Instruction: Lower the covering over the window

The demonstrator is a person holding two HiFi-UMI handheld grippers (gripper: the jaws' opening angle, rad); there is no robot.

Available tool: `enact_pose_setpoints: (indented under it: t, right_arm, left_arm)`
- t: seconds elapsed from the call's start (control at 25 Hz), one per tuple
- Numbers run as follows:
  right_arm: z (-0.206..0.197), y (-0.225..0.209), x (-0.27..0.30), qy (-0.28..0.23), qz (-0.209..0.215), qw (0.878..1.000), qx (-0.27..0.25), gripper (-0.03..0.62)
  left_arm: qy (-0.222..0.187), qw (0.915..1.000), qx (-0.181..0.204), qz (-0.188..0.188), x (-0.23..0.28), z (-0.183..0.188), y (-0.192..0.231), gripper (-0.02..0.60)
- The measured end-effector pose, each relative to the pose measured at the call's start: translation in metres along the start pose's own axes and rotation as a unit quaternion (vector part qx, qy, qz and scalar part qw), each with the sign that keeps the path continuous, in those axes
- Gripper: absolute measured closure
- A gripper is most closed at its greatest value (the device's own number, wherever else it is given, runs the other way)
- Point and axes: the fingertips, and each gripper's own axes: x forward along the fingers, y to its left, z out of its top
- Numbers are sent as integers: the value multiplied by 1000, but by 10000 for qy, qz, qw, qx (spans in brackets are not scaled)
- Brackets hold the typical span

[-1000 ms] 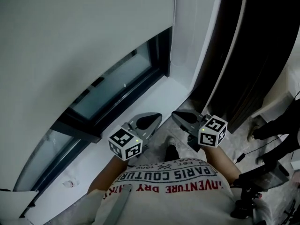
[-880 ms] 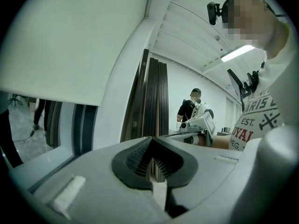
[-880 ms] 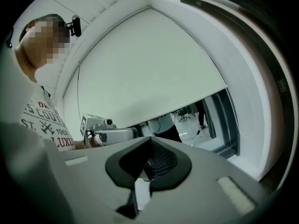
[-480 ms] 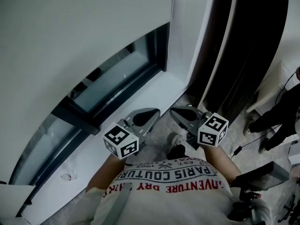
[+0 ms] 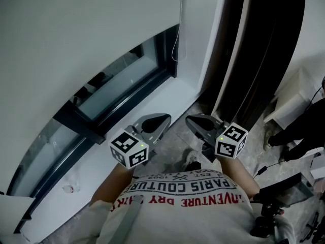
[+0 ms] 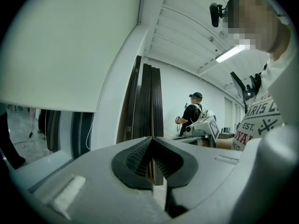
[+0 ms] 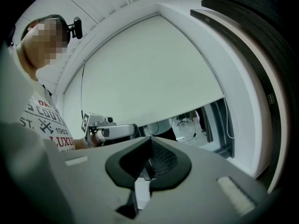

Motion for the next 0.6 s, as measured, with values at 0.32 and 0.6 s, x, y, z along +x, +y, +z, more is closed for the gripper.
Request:
enact_pose_setpoints:
  t: [0.32, 0.6]
  right_arm:
    - [0, 11, -2, 20, 108, 9999, -12, 593]
    - [4, 21, -30, -50, 157, 9998, -91, 594]
  left_arm:
    - [-9, 10000, 67, 58, -3, 5, -12, 577]
    - [-1, 9998, 174, 42, 5, 11, -42, 578]
